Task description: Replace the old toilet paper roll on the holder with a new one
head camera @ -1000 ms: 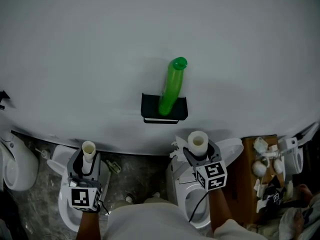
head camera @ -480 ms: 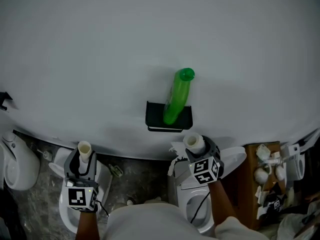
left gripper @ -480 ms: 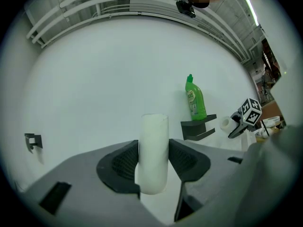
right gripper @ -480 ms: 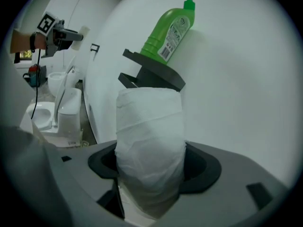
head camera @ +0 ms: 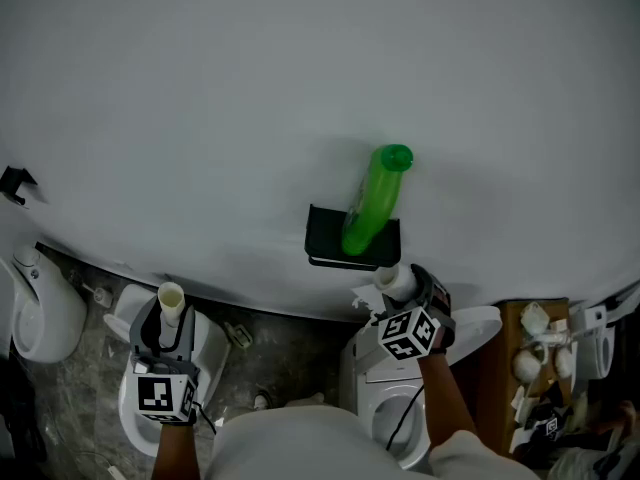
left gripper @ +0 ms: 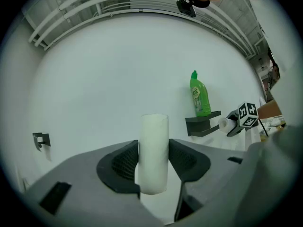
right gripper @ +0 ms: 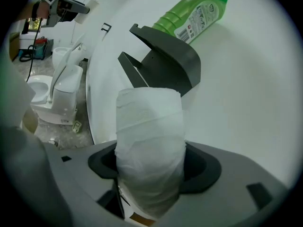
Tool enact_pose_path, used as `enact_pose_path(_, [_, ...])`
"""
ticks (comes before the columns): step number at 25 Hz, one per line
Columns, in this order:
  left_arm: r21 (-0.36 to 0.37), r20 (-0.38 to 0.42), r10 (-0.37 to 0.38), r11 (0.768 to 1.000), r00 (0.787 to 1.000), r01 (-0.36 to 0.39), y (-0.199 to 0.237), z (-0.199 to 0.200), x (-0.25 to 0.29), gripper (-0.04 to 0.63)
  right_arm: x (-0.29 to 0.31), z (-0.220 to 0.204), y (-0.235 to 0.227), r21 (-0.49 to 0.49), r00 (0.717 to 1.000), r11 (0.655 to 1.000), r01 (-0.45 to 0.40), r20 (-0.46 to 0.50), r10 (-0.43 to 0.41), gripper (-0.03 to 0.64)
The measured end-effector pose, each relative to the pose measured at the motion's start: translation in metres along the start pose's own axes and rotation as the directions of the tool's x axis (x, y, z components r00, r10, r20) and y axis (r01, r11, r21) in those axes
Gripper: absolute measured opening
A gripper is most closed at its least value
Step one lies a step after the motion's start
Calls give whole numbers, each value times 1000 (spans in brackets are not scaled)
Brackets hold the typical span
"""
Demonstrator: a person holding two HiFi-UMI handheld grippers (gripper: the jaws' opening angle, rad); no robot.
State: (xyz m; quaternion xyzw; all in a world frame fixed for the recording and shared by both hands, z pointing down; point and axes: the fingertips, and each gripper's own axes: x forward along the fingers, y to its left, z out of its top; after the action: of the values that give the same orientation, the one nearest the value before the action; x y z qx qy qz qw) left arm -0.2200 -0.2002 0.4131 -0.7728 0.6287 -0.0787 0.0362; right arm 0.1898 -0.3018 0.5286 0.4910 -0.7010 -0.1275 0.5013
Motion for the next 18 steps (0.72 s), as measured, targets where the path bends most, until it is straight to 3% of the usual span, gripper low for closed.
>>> enact_pose_path(7, [-5, -26, 20, 1000, 999, -20, 3, -4, -4, 201, 7, 10, -9, -98, 998, 993, 67, -13, -68, 333])
enact_pose_path(18, [-8, -14, -14, 1000, 1000, 13, 3, -3, -2, 201, 10, 22, -4, -149, 995, 984, 99, 2, -100, 333])
